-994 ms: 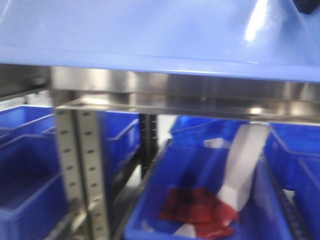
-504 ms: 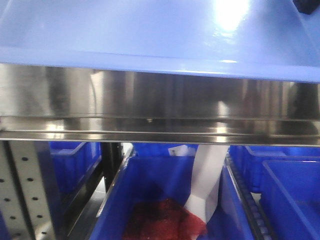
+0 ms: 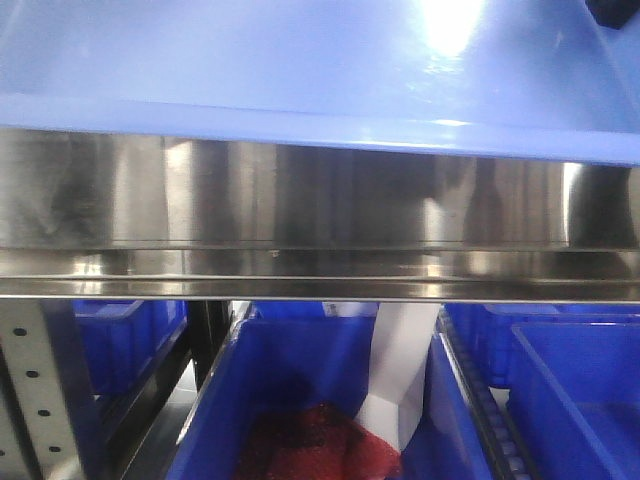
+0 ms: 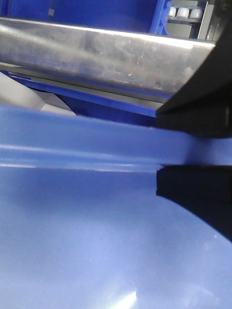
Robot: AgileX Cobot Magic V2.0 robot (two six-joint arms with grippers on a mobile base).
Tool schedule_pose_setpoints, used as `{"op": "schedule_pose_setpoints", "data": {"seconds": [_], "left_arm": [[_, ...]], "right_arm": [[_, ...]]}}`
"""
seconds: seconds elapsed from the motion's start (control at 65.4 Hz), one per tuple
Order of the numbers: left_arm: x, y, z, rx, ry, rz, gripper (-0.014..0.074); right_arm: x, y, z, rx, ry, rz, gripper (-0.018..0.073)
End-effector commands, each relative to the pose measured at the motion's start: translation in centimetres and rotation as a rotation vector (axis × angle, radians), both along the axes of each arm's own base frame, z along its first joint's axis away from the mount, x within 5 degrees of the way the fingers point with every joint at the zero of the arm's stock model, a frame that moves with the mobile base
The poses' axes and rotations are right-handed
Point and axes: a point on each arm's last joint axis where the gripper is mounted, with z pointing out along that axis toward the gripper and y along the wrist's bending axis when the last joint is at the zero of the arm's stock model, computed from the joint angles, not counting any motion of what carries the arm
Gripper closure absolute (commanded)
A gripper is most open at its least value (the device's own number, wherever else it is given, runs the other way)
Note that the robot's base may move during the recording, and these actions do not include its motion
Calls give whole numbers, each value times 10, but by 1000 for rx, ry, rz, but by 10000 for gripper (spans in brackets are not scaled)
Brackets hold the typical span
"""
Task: Grab blue tray and place on right shelf
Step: 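Carry the tray over the roller shelf above the blue bins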
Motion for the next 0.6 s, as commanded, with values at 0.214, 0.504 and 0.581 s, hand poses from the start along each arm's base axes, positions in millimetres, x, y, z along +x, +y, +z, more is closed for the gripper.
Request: {"op": "schedule_pose_setpoints", "data": {"seconds": [0.214, 0.504, 0.581], "left_arm": [[-4, 7, 15, 3, -89, 5, 645], [-4, 5, 15, -13, -82, 1, 645], [-4, 5, 21, -33, -103, 2, 645]], "right_arm": [[1, -9, 16, -84, -114, 0, 505], [0, -9, 17, -83, -109, 1, 505], [-2, -9, 25, -77, -104, 3, 505]]}}
